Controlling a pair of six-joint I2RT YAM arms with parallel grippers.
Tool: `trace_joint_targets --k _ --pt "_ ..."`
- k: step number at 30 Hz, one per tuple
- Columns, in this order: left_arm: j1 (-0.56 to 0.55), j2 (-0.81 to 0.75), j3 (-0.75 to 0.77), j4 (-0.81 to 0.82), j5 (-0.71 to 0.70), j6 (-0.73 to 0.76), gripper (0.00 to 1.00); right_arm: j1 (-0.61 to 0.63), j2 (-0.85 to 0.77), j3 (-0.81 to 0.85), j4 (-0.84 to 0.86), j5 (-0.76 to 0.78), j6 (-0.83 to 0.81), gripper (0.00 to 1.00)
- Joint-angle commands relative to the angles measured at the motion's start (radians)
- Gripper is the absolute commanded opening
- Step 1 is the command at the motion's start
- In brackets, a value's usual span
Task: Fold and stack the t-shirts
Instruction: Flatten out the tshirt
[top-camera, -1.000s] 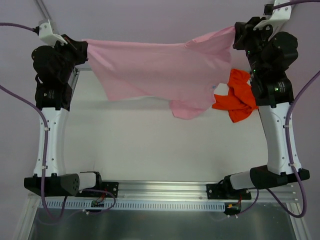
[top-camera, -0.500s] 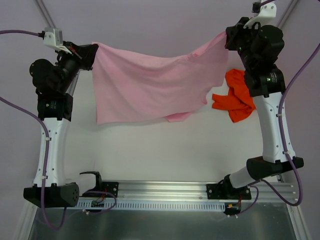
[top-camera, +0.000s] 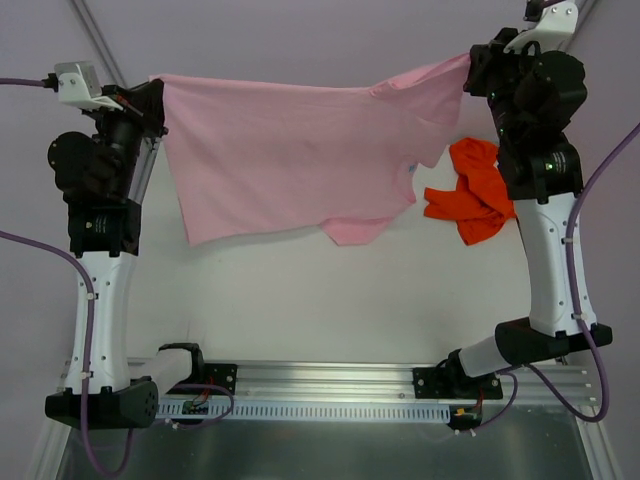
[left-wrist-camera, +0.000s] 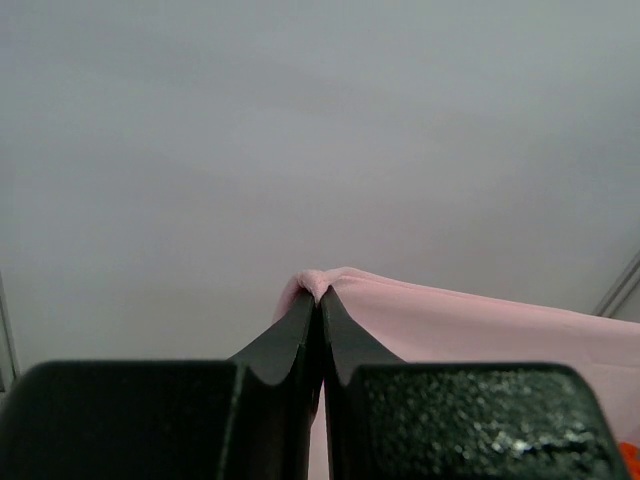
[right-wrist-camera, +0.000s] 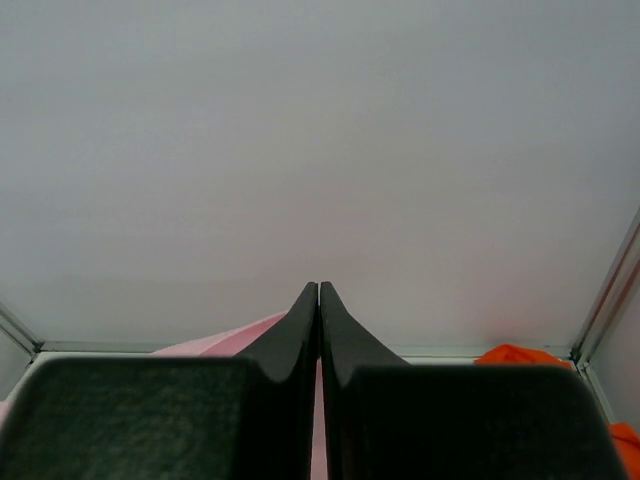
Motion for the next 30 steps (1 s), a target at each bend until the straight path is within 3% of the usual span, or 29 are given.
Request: trace_joint_targets --k 1,8,16,25,30 --pt "0.006 -0.030 0.018 0.064 -0.088 0.029 0.00 0.005 -0.071 0.049 0.101 -0.029 -0.026 0.01" --pt "0.006 -0.087 0.036 0.061 -0.028 0.025 0.00 0.008 -0.109 0.089 0.149 -0.172 -0.026 0.01" --pt "0.006 -0.217 0.053 -0.025 0.066 -0.038 0.00 0.040 -0.275 0.028 0.152 -0.295 -0.052 0.01" --pt "0.006 -0.386 0.168 -0.262 0.005 -0.084 0.00 0.043 -0.483 -0.009 0.080 -0.362 -0.051 0.01" --pt "0.006 -0.331 0.262 -0.437 -0.075 -0.168 0.00 0.041 -0.490 -0.008 -0.003 -0.294 -0.084 0.01"
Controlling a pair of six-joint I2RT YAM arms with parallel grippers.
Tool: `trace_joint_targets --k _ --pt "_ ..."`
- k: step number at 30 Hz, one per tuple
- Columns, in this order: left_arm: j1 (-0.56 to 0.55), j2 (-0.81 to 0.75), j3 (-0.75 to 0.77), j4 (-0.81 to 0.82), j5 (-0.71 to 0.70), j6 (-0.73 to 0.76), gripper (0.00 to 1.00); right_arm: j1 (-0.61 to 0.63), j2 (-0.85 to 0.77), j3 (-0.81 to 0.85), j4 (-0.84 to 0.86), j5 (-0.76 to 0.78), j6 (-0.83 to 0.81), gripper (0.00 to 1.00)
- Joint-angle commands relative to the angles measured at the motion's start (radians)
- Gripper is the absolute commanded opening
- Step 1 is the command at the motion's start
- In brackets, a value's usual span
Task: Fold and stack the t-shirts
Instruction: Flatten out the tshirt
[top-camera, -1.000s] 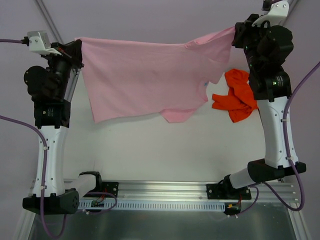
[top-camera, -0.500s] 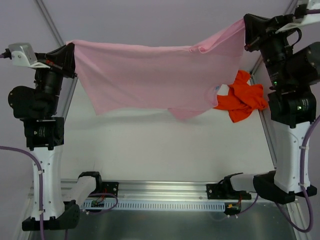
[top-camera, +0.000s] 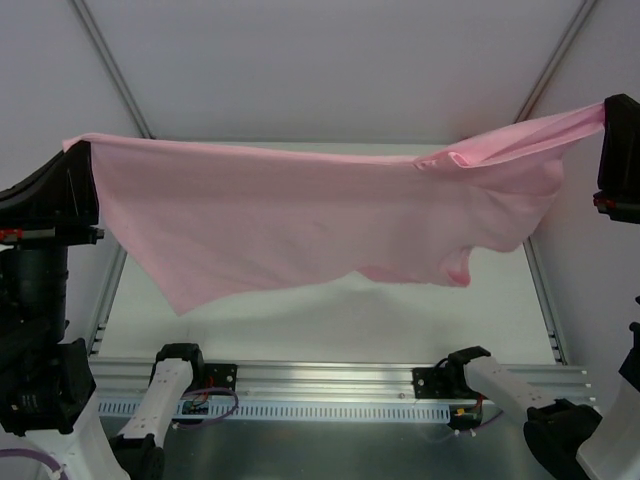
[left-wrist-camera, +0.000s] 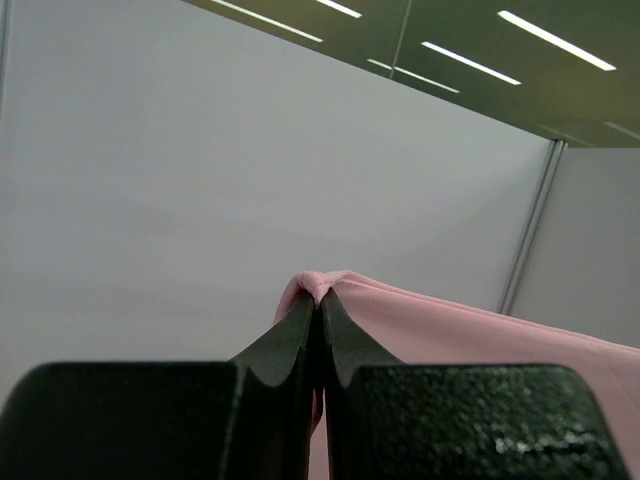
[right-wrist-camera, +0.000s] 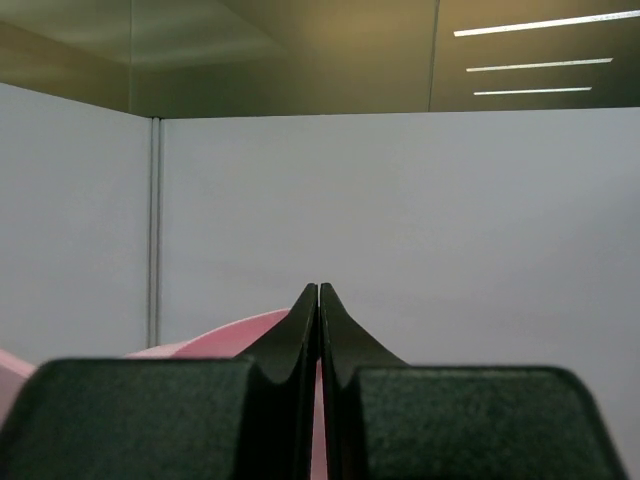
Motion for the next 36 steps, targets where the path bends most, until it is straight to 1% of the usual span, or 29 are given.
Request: trace_joint_targets --k 1,3,4,5,6,8,9,12,14,16,17,18,20,21,22,25,26,27,28,29,31,32,34,35,36 --pt "0.006 0.081 0.035 -0.154 -0.076 -0.089 0.00 0.004 0.047 -0.009 -0.073 0.068 -0.050 0.01" --pt "0.006 0.121 0.012 -0.169 -0.101 -0.106 0.00 0.004 0.095 -0.044 -0.105 0.132 -0.074 0.01" --pt "0.006 0.158 -0.026 -0.163 -0.110 -0.117 0.00 0.004 0.110 -0.072 -0.104 0.153 -0.082 0.01" --pt "0.006 0.175 -0.052 -0.151 -0.115 -0.120 0.00 0.004 0.139 -0.105 -0.092 0.172 -0.086 0.01" --pt "0.006 0.210 -0.077 -0.136 -0.122 -0.123 0.00 0.004 0.153 -0.185 -0.056 0.217 -0.090 0.01" --pt "0.005 0.244 -0.156 -0.079 -0.121 -0.129 0.00 0.004 0.205 -0.259 -0.001 0.229 -0.090 0.01" --pt "0.006 0.279 -0.205 -0.058 -0.112 -0.132 0.00 0.004 0.227 -0.327 0.022 0.228 -0.087 0.01" --pt "0.006 0.339 -0.306 0.050 -0.089 -0.141 0.00 -0.001 0.315 -0.446 0.126 0.211 -0.071 0.01" --pt "0.006 0.375 -0.342 0.110 -0.092 -0.140 0.00 -0.013 0.369 -0.477 0.193 0.196 -0.053 0.01" --pt "0.006 0.431 -0.385 0.136 -0.113 -0.143 0.00 -0.040 0.464 -0.480 0.226 0.174 -0.011 0.01" --pt "0.006 0.471 -0.414 0.166 -0.134 -0.144 0.00 -0.059 0.533 -0.477 0.258 0.138 0.002 0.01" --pt "0.006 0.490 -0.431 0.174 -0.144 -0.146 0.00 -0.068 0.570 -0.465 0.272 0.130 0.024 0.01" --pt "0.006 0.529 -0.474 0.278 -0.165 -0.150 0.00 -0.088 0.648 -0.440 0.319 0.105 0.035 0.01" --pt "0.006 0.571 -0.515 0.310 -0.194 -0.156 0.00 -0.091 0.732 -0.395 0.324 0.102 0.050 0.01" --pt "0.005 0.597 -0.531 0.344 -0.202 -0.160 0.00 -0.096 0.779 -0.364 0.321 0.093 0.056 0.01" --pt "0.006 0.721 -0.552 0.456 -0.218 -0.161 0.00 -0.103 0.961 -0.266 0.321 0.058 0.064 0.01" --pt "0.005 0.756 -0.549 0.484 -0.222 -0.158 0.00 -0.103 1.007 -0.194 0.320 0.055 0.065 0.01" --pt "0.006 0.836 -0.531 0.534 -0.236 -0.149 0.00 -0.103 1.053 -0.151 0.315 0.056 0.070 0.01" --pt "0.005 0.883 -0.514 0.553 -0.239 -0.141 0.00 -0.103 1.145 -0.059 0.306 0.055 0.073 0.01" --pt "0.005 0.974 -0.461 0.564 -0.236 -0.132 0.00 -0.103 1.190 -0.011 0.300 0.058 0.076 0.01" --pt "0.006 1.065 -0.392 0.568 -0.224 -0.130 0.00 -0.103 1.273 0.087 0.283 0.061 0.078 0.01" --pt "0.006 1.145 -0.318 0.568 -0.216 -0.135 0.00 -0.102 1.338 0.156 0.286 0.071 0.084 0.01" --pt "0.006 1.221 -0.244 0.565 -0.196 -0.141 0.00 -0.103 1.388 0.202 0.315 0.087 0.087 0.01" --pt "0.006 1.291 -0.167 0.561 -0.190 -0.143 0.00 -0.103 1.426 0.222 0.323 0.099 0.094 0.01" --pt "0.006 1.321 -0.123 0.555 -0.184 -0.143 0.00 -0.103 1.440 0.251 0.332 0.102 0.101 0.01"
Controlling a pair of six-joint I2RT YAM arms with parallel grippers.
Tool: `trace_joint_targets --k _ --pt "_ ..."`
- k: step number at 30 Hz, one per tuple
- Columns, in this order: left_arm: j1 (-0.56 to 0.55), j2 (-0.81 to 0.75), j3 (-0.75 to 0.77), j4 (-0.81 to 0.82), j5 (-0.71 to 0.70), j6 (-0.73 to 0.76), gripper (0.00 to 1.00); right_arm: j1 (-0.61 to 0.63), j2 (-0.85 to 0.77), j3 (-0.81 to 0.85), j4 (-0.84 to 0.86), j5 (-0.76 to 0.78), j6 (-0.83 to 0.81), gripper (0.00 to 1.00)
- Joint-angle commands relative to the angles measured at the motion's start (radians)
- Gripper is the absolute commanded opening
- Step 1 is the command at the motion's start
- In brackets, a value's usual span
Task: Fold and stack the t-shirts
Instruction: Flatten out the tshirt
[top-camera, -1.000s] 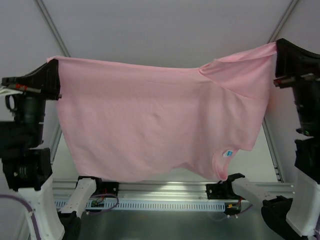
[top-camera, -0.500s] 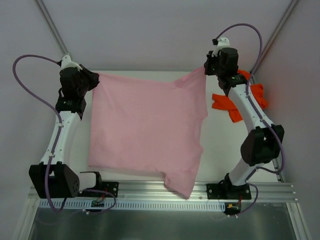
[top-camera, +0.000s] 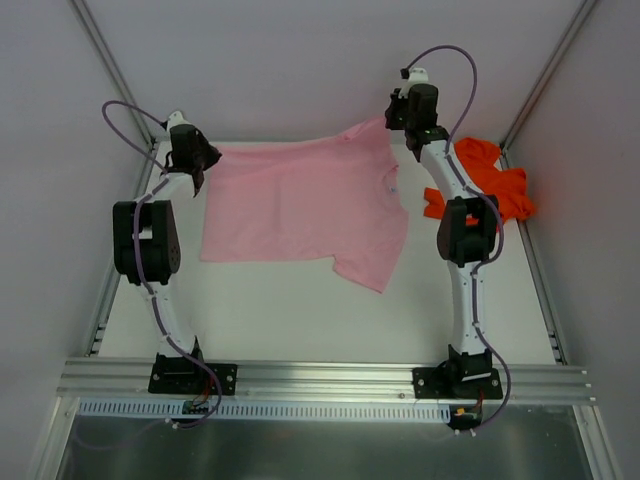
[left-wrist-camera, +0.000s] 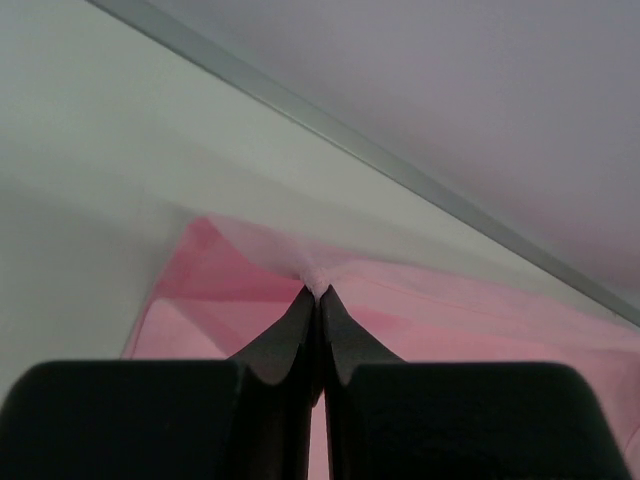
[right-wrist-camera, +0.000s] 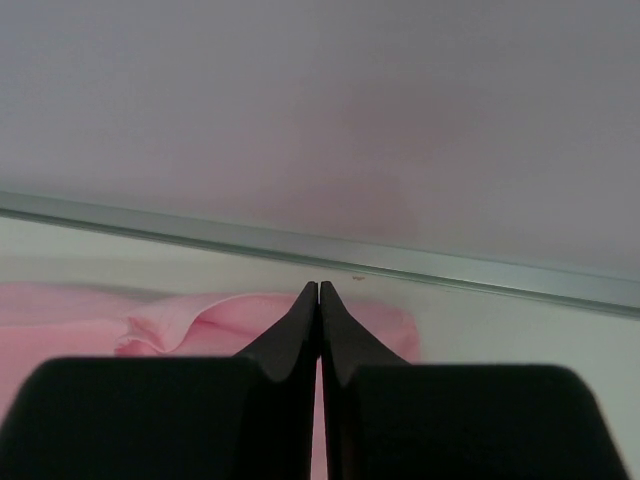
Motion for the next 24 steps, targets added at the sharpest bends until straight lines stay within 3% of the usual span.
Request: trace_joint_targets --k 1,5,10,18,24 --pt "0.006 0.076 0.182 0.078 0.005 -0.005 0.00 -0.002 0.041 0.113 0.097 0.029 0.035 0.01" --pt "0.008 0.157 0.354 0.055 0.053 0.027 0.00 -0.002 0.033 0.116 0.123 0.017 0.062 0.01" --pt "0.008 0.102 0.381 0.049 0.113 0.069 0.00 -0.002 -0.054 0.102 0.123 0.000 0.034 0.01" --pt "0.006 -0.193 0.172 0.113 0.291 0.058 0.00 0.007 -0.341 -0.060 0.100 -0.071 -0.049 0.01" --pt "0.006 -0.485 0.017 0.081 0.364 0.127 0.00 0.065 -0.667 -0.292 0.134 -0.043 -0.138 0.01"
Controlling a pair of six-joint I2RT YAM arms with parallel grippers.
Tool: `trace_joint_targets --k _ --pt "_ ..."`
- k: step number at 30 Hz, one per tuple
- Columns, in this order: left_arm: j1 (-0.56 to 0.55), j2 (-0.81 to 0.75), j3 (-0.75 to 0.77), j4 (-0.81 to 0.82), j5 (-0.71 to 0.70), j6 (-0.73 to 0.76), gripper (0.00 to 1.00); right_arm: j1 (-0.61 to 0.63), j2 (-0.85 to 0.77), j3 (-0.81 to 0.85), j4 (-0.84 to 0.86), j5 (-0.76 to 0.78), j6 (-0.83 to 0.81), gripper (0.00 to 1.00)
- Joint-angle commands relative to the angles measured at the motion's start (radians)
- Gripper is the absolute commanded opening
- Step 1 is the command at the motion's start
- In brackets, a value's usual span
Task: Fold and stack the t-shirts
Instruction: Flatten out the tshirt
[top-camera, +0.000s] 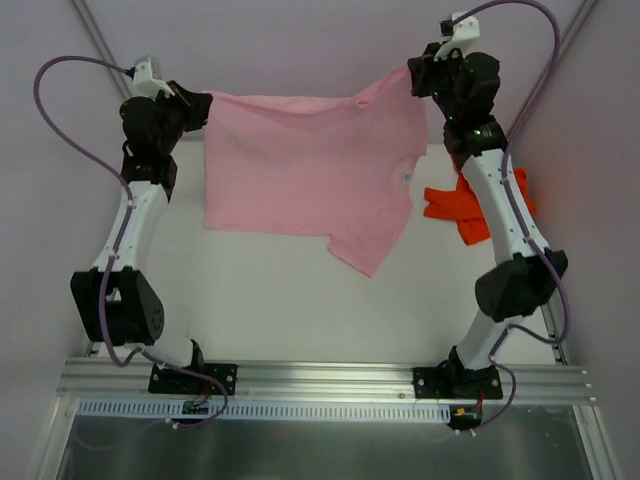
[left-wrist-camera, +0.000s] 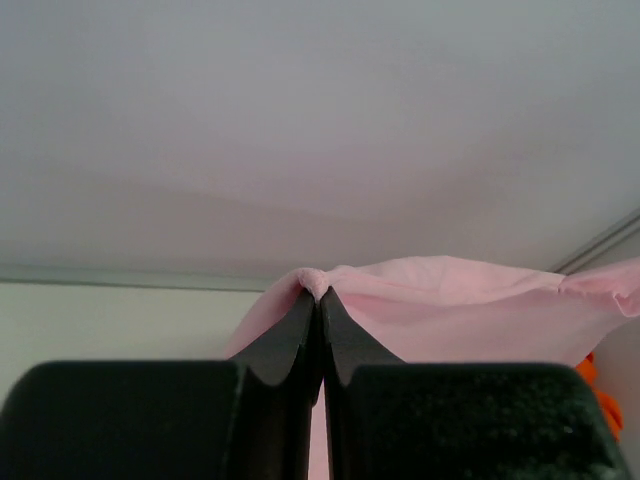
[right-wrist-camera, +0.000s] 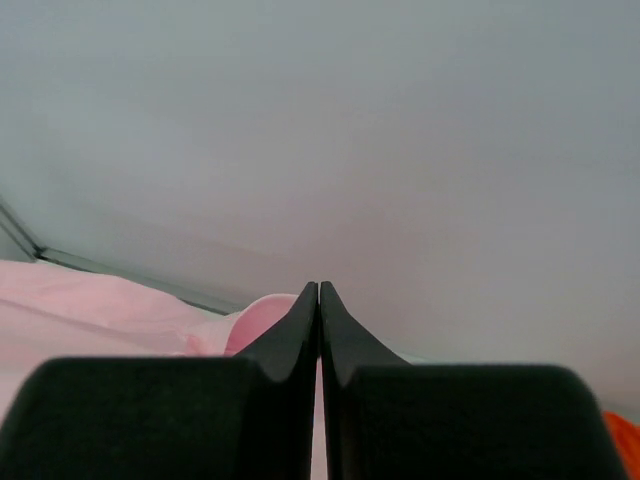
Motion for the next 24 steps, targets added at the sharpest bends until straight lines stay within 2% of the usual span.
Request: trace_joint_targets --k 1,3,8,12,14,18,24 --pt "0.006 -0.223 -0.037 0.024 0.066 0.075 0.00 0.054 -0.261 -0.087 0.079 0.023 -0.097 0.01" --pt "0.006 -0.301 -0.040 -0.052 0.043 0.094 0.00 0.087 -0.346 -0.132 0.042 0.045 -0.151 0.01" --pt "0.006 -0.645 -0.085 -0.192 -0.020 0.160 0.00 0.138 -0.611 -0.181 -0.105 0.065 -0.172 0.01" --pt "0.006 -0.791 -0.061 -0.312 -0.115 0.204 0.00 0.180 -0.788 -0.262 -0.128 0.071 -0.186 0.01" --pt "0.006 -0.820 -0.030 -0.422 -0.146 0.206 0.00 0.187 -0.839 -0.265 -0.163 0.059 -0.171 0.01" --pt "0.006 -0.827 0.032 -0.550 -0.210 0.104 0.00 0.190 -0.894 -0.256 -0.203 0.082 -0.143 0.01" --pt "0.005 -0.704 -0.092 -0.570 -0.354 0.007 0.00 0.190 -0.743 -0.245 -0.286 0.214 -0.163 0.01"
